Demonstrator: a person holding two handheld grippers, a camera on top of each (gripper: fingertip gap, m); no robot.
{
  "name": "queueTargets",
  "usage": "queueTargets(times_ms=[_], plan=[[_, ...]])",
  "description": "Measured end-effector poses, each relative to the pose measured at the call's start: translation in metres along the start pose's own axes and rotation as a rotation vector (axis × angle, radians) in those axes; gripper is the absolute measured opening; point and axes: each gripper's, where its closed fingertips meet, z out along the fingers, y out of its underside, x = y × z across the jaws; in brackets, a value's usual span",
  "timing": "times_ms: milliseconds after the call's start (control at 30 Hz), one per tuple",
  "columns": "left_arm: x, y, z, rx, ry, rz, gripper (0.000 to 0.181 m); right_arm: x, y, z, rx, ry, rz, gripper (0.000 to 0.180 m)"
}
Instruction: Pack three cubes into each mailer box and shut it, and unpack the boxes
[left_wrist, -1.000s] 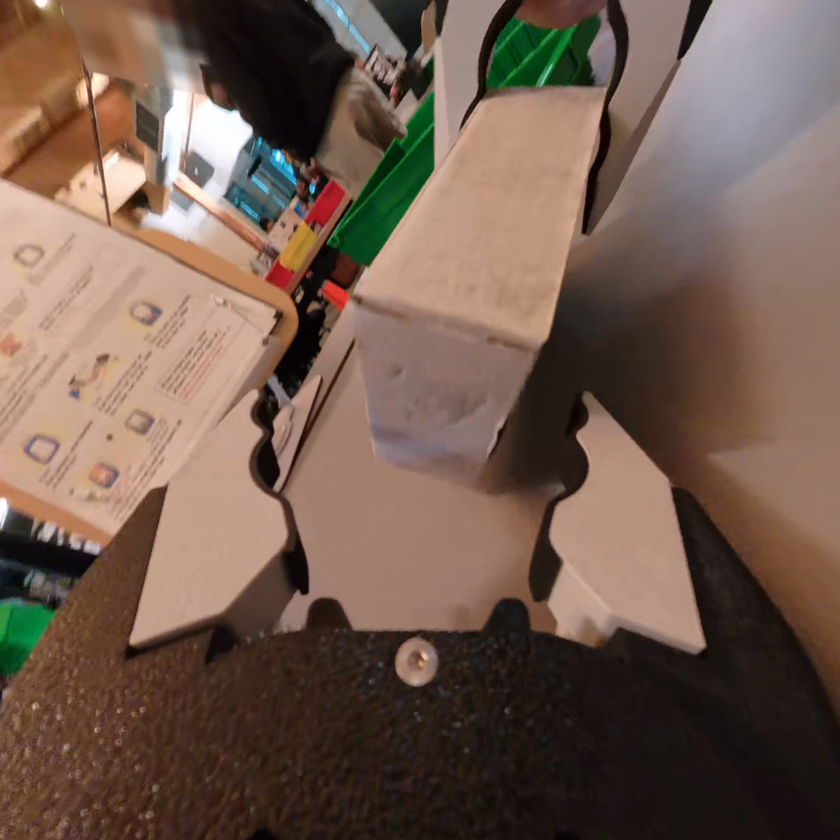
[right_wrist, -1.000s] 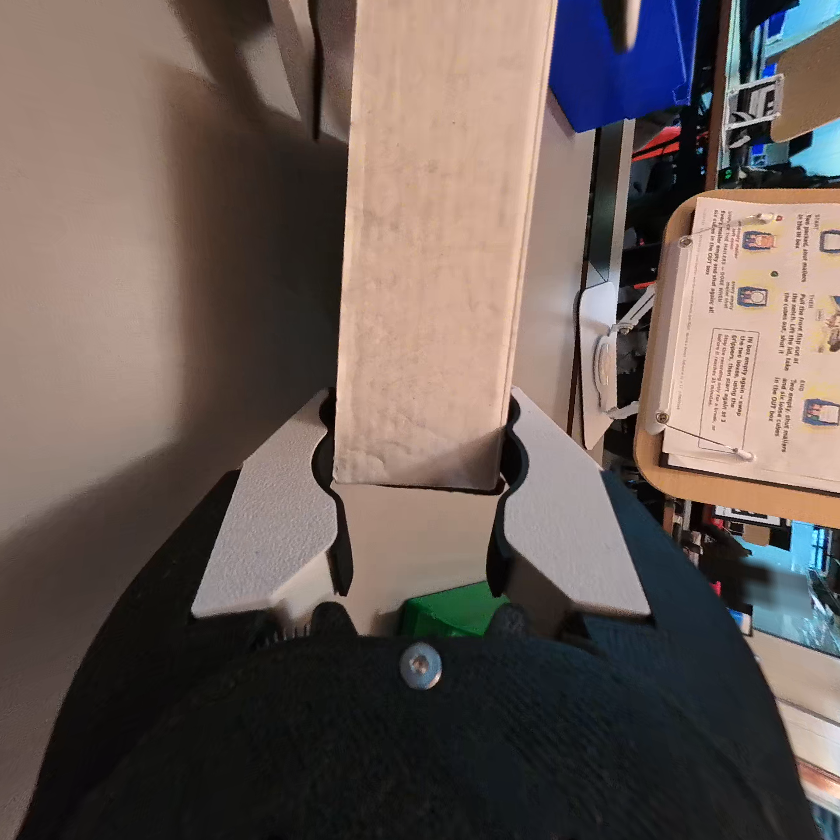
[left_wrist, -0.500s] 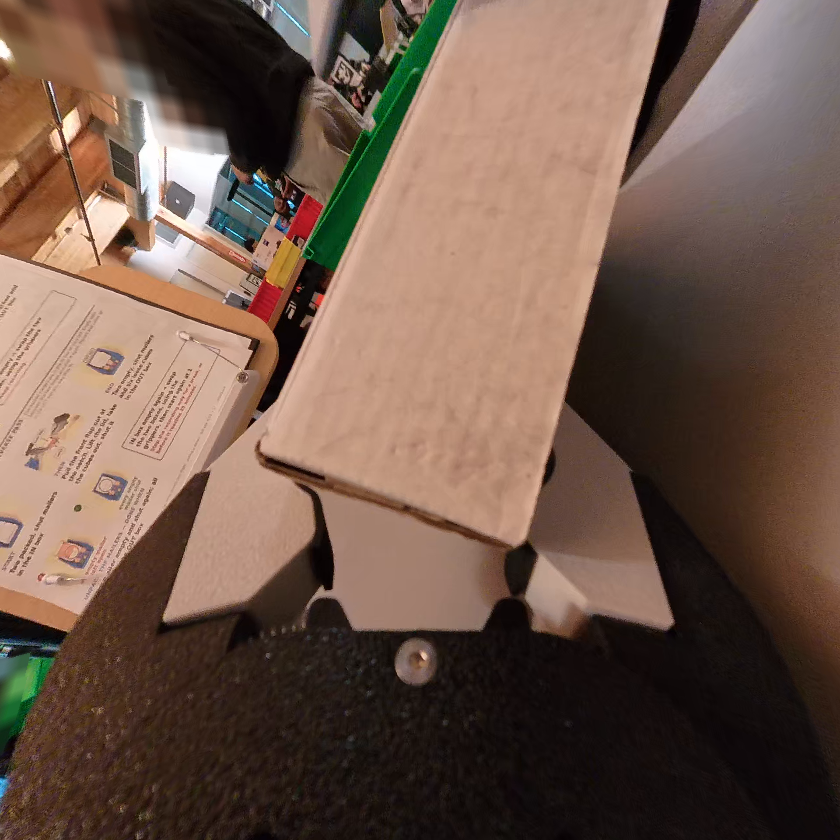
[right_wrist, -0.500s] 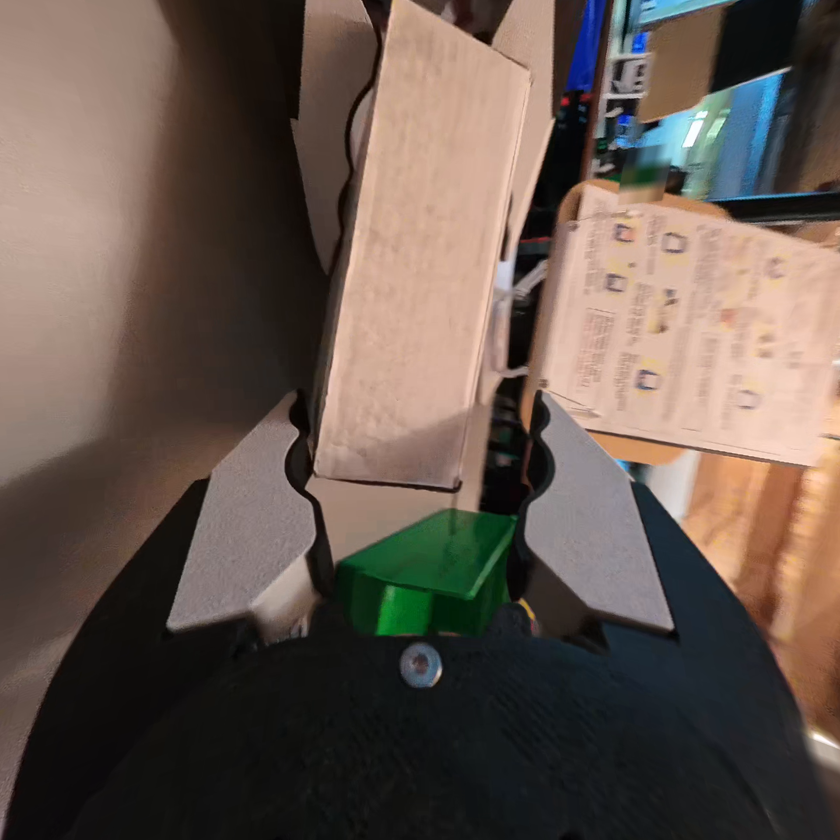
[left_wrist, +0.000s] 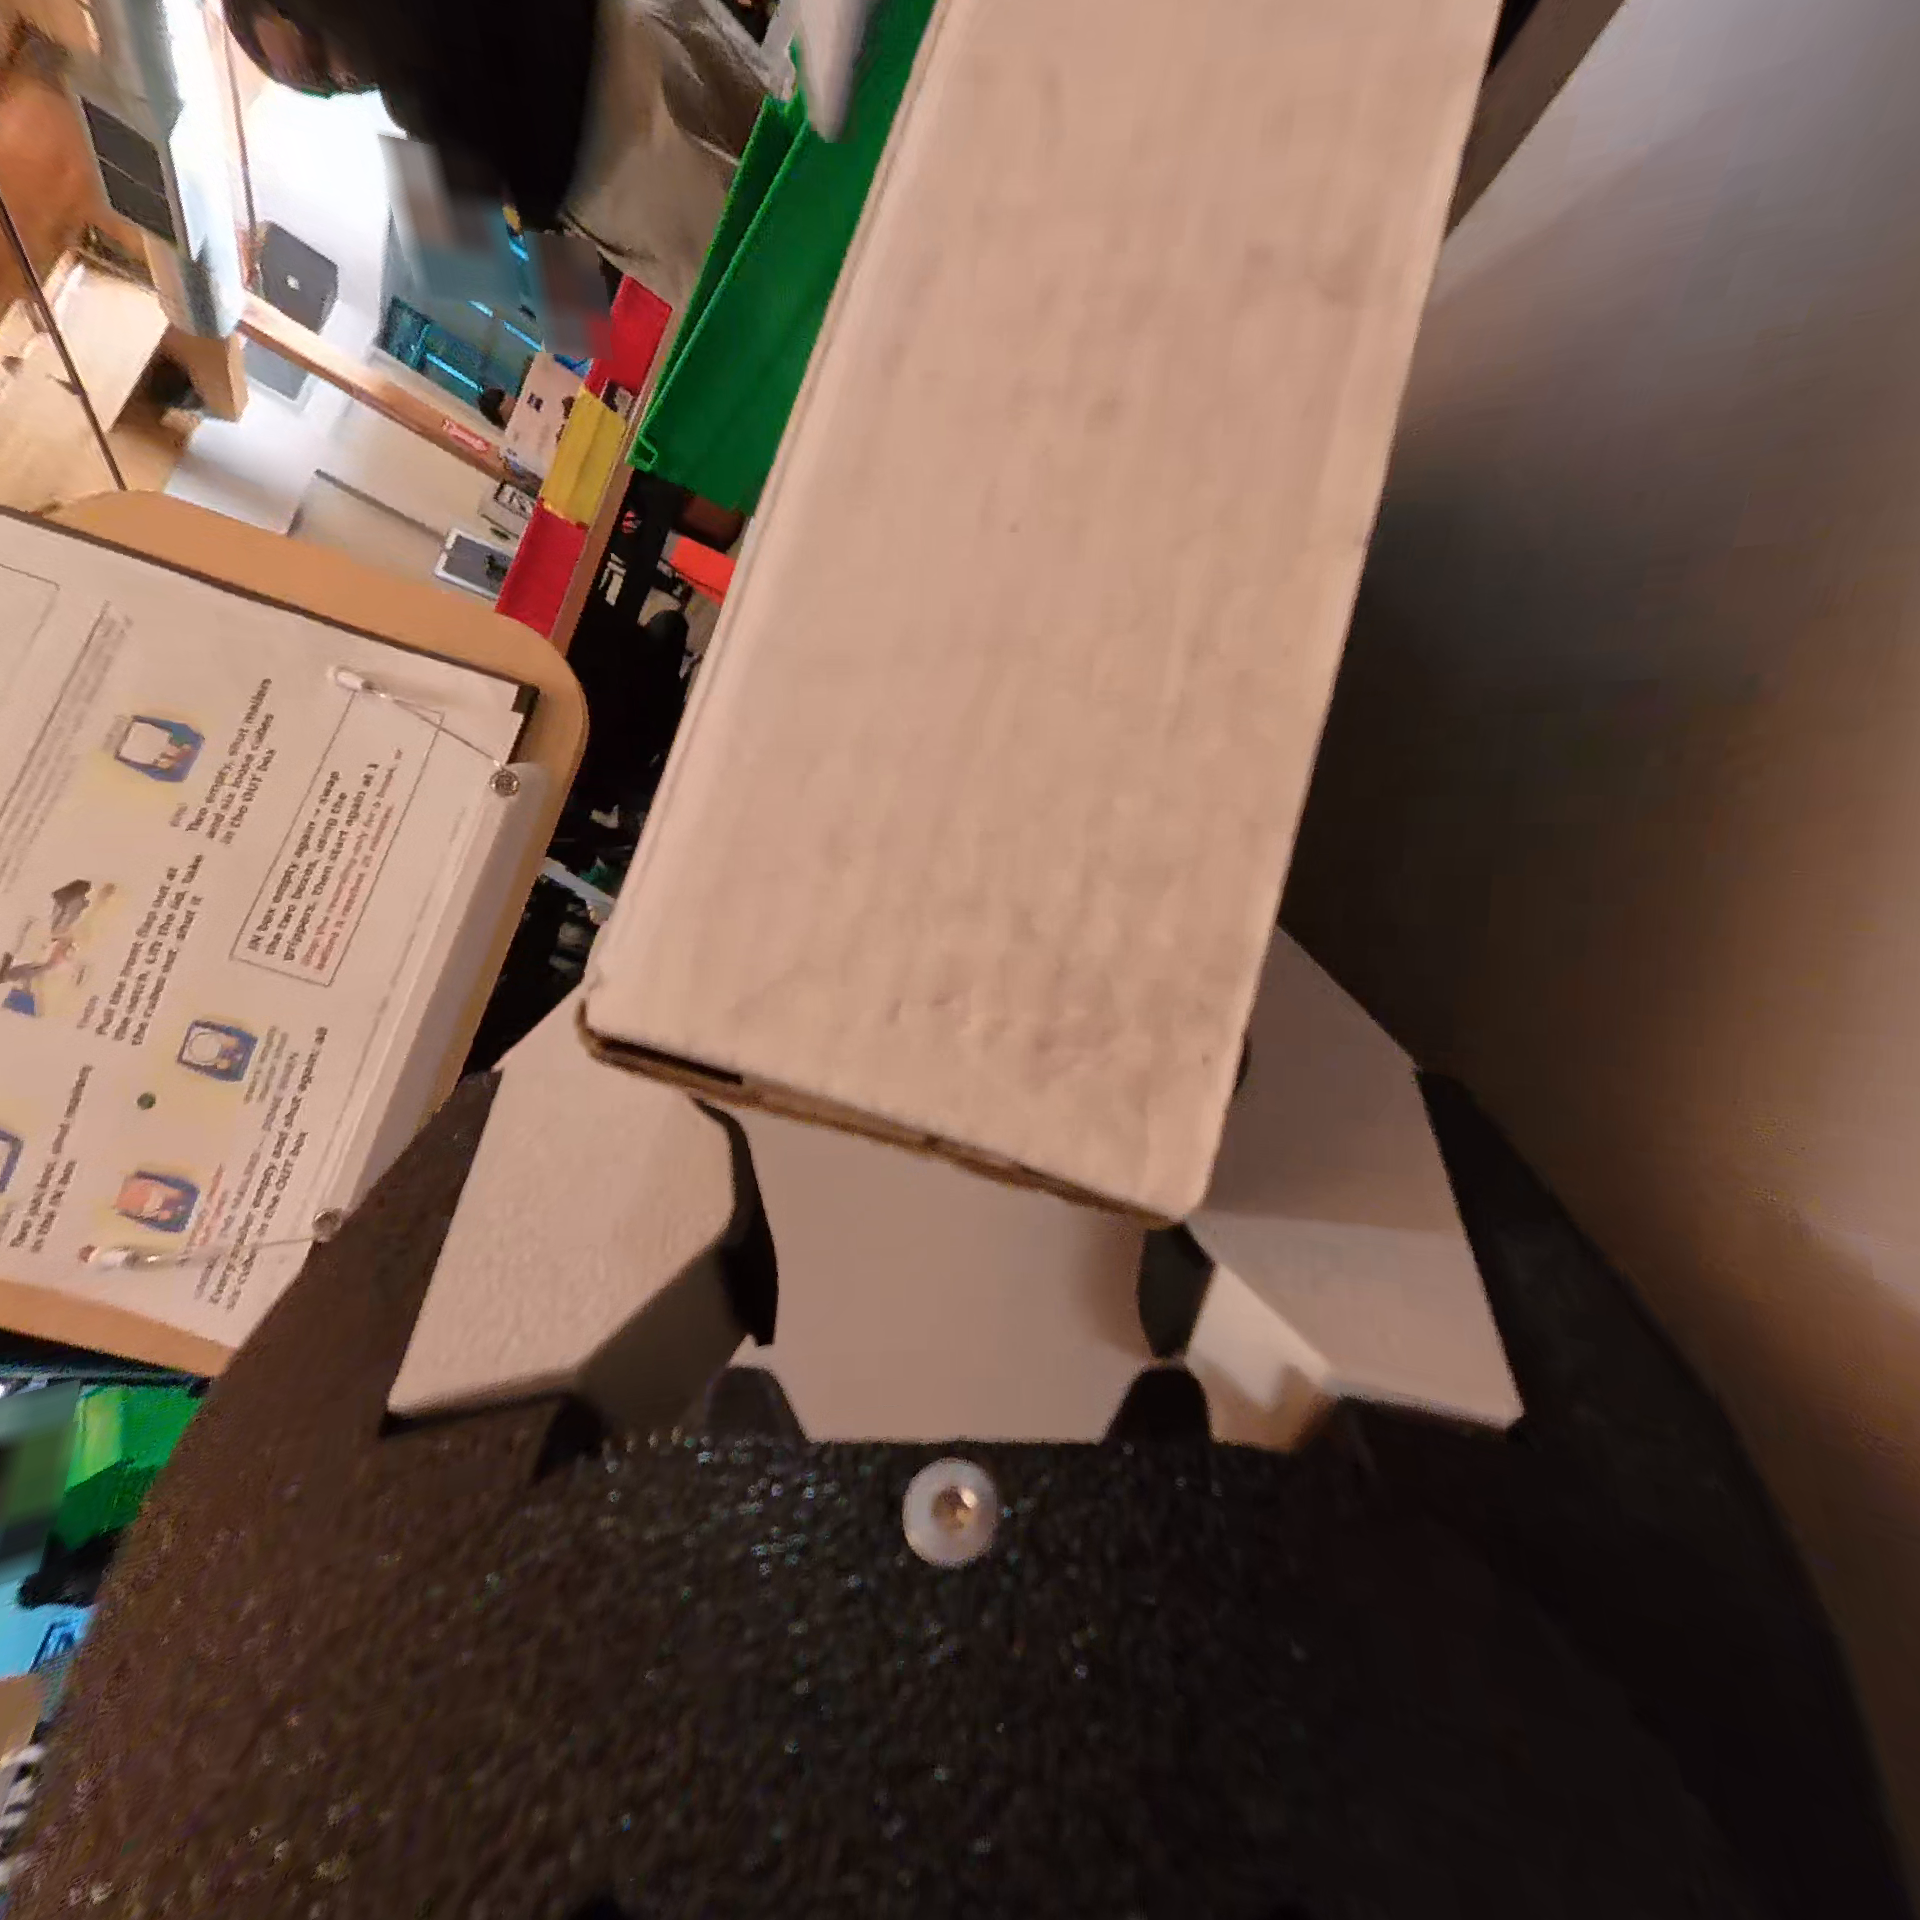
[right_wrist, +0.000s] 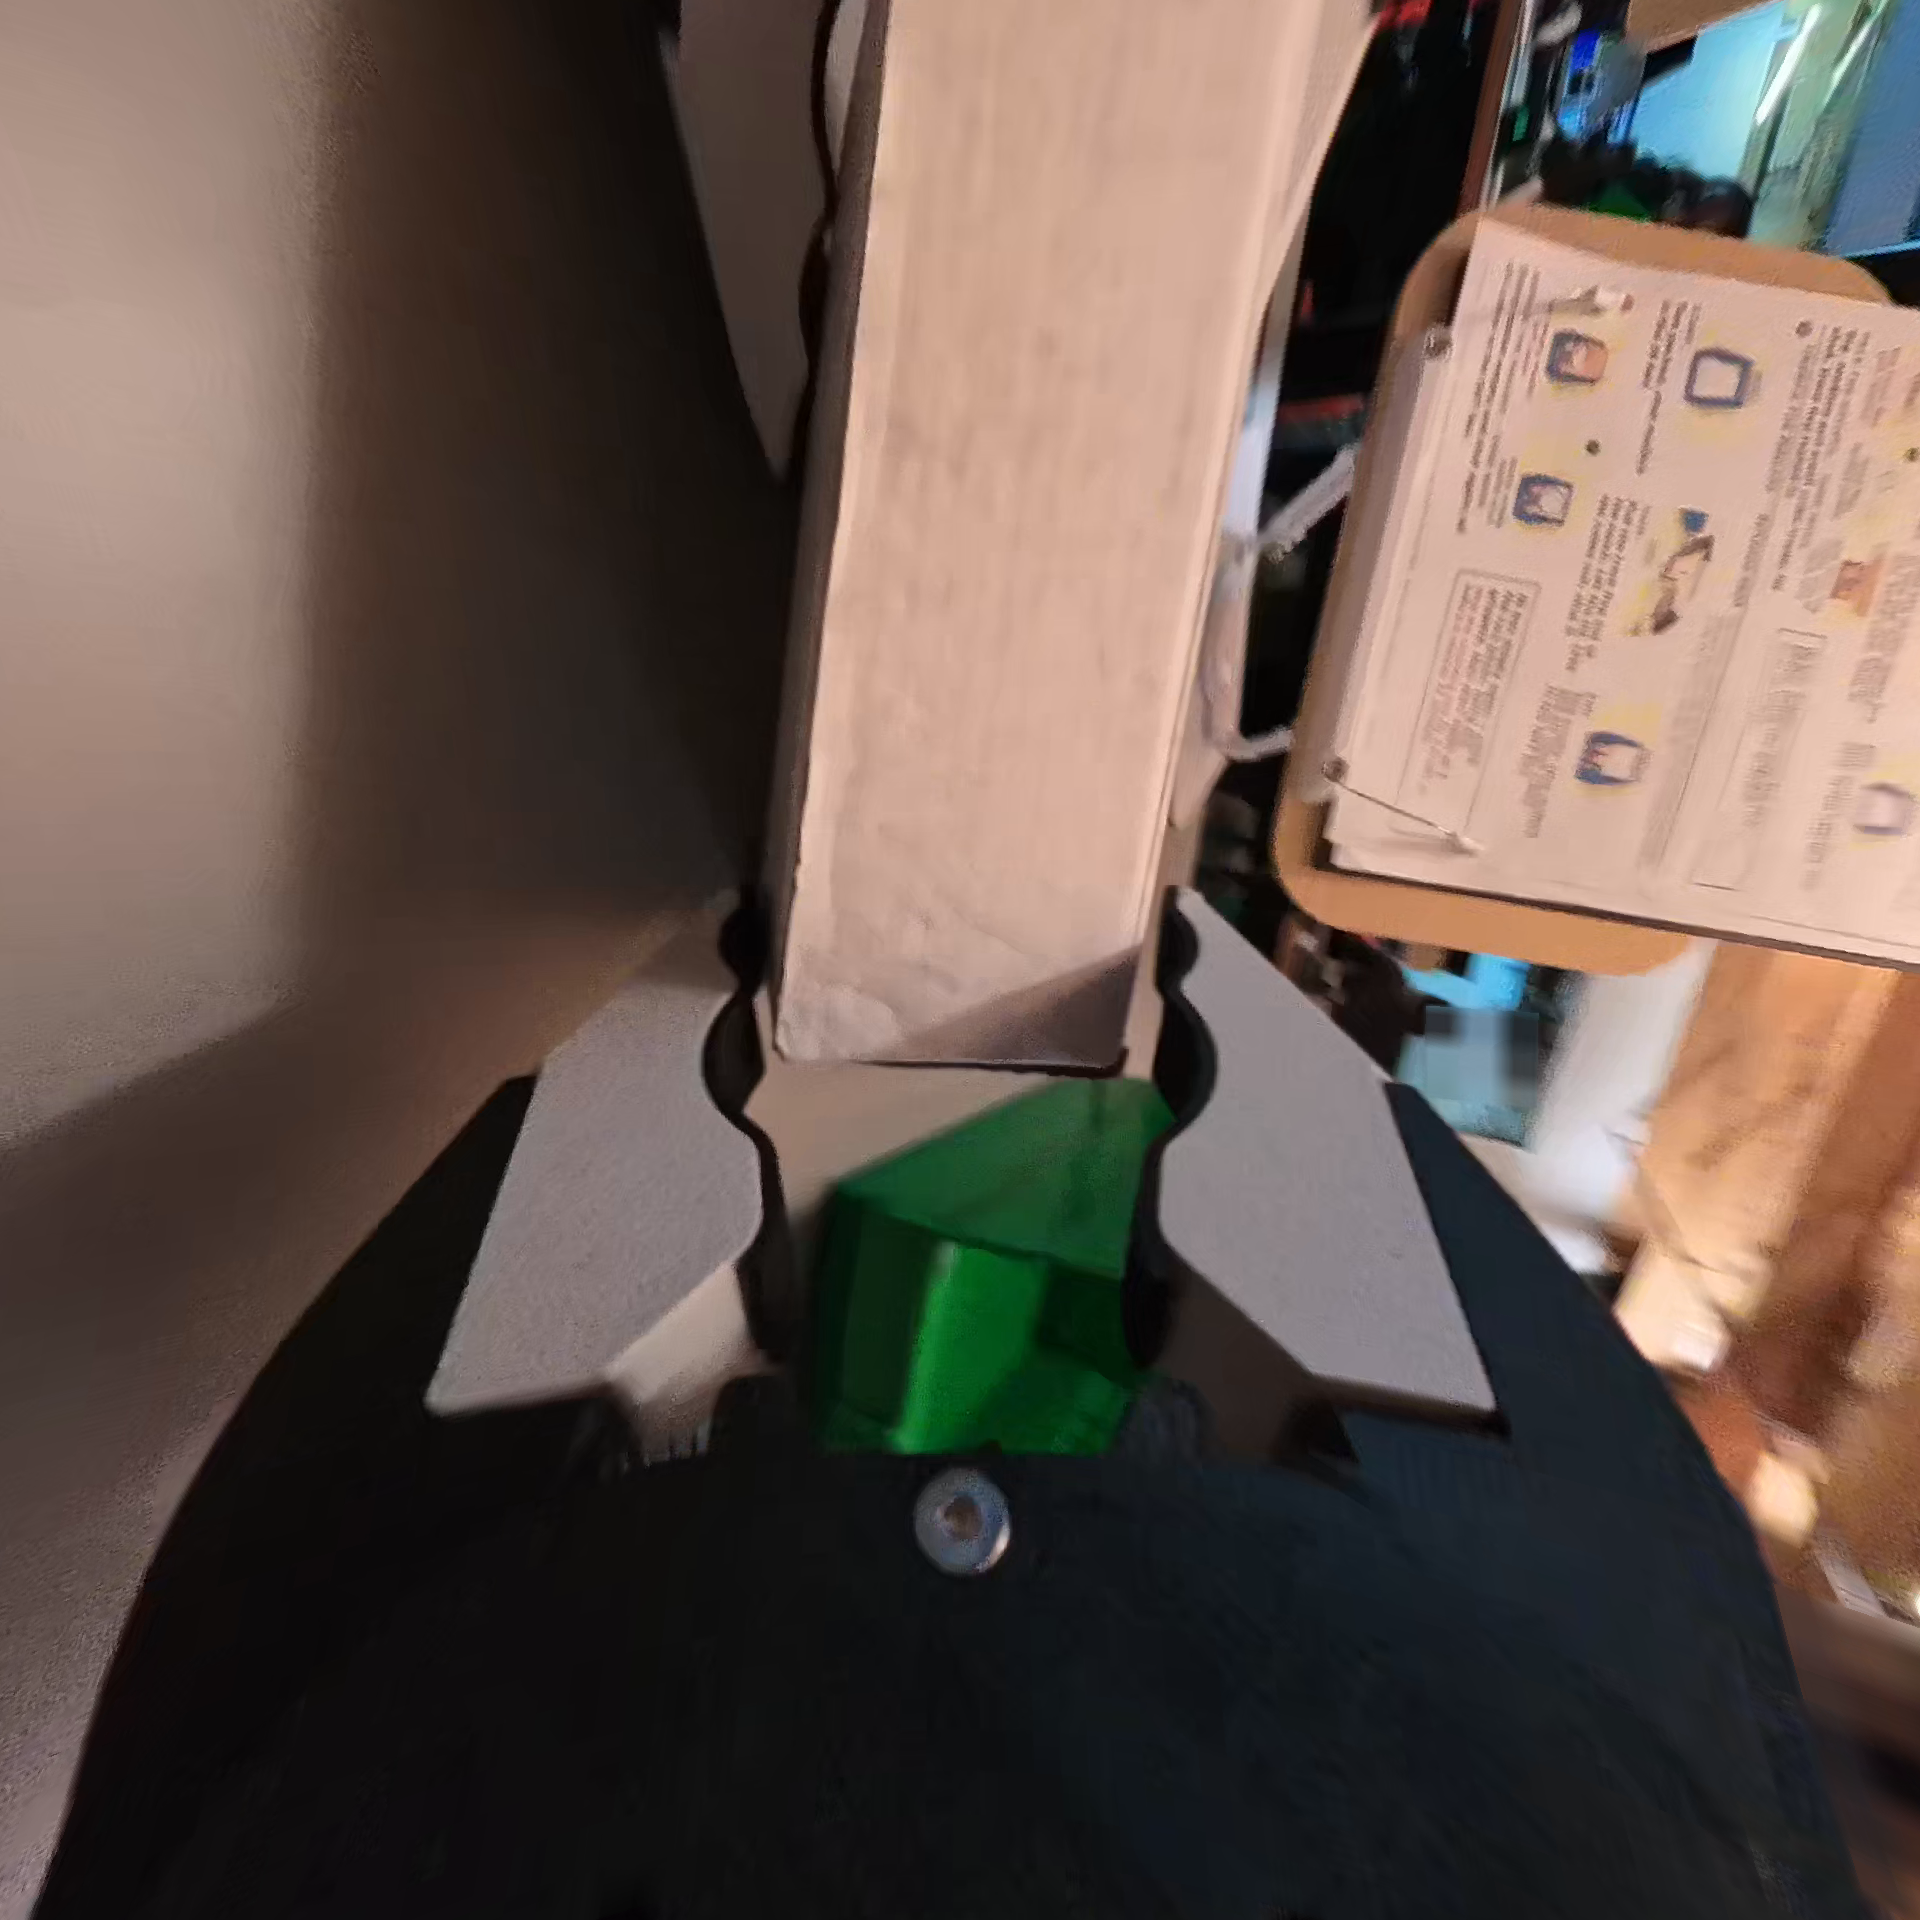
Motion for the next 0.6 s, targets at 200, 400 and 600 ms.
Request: queueTargets(times_ms=[200,400,600], plan=[[-0.005,0.008,0.0,-0.08,-0.011,-0.05,0.085,0.017,-0.012,-0.014,-0.075,0.178,-0.167,0.087],[-0.007,0.013,0.001,-0.111,-0.012,-0.084,0.085,0.02,-0.029,-0.021,-0.026,0.2,-0.169,0.078],[-0.008,0.014,0.001,-0.129,-0.017,-0.097,0.085,0.013,-0.033,-0.014,-0.033,0.141,-0.249,0.043]])
